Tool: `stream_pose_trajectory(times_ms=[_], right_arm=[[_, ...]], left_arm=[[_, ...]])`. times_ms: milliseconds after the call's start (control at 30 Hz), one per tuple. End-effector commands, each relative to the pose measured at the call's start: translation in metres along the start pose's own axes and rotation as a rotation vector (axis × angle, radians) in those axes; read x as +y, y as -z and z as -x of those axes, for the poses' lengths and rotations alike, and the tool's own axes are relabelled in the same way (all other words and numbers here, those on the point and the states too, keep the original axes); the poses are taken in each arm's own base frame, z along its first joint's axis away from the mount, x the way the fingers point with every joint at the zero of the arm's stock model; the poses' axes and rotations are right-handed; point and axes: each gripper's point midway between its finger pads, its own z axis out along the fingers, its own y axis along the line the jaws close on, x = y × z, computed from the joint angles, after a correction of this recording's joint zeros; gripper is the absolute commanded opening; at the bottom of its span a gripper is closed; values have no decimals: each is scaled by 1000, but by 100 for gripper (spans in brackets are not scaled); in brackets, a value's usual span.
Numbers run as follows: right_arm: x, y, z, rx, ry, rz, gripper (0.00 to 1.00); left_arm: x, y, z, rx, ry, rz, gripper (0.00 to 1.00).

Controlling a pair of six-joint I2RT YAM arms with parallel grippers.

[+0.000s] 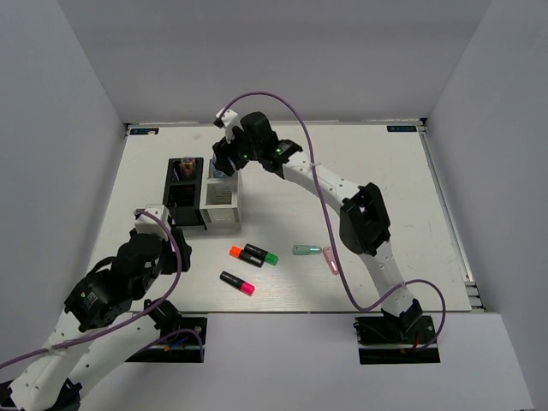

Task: Sort the stationery into containers
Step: Place the stationery into the container

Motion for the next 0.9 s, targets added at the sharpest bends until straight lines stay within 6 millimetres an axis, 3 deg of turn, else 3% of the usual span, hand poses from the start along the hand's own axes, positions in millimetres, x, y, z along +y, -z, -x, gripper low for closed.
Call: stream_pose_trajectory(times_ms=[0, 300, 400, 433, 533, 633, 733, 833, 867], right_arm=[[-6, -2, 46, -152, 62, -41, 0], [6, -13, 27, -107, 136, -9, 0], [8, -10, 25, -94, 158, -4, 21], [11, -10, 25, -91, 160, 0, 45], [12, -7, 24, -83, 160, -3, 64], [17, -2, 29, -86, 167, 2, 70], [18, 5, 36, -93, 164, -3, 73], [22, 12, 43, -99, 167, -5, 79], [22, 13, 44, -101, 164, -6, 81]], left_arm=[[2, -2, -6, 12, 8, 13, 74], [1, -8, -16, 40, 13, 13, 75], [1, -8, -16, 39, 14, 16, 75], [1, -7, -15, 36, 18, 12, 75], [-1, -8, -17, 47, 18, 6, 75], [-3, -9, -19, 59, 23, 1, 74], [-8, -13, -26, 88, 30, -13, 66], [-16, -17, -31, 126, 40, -33, 53], [-19, -18, -33, 140, 37, -42, 44]])
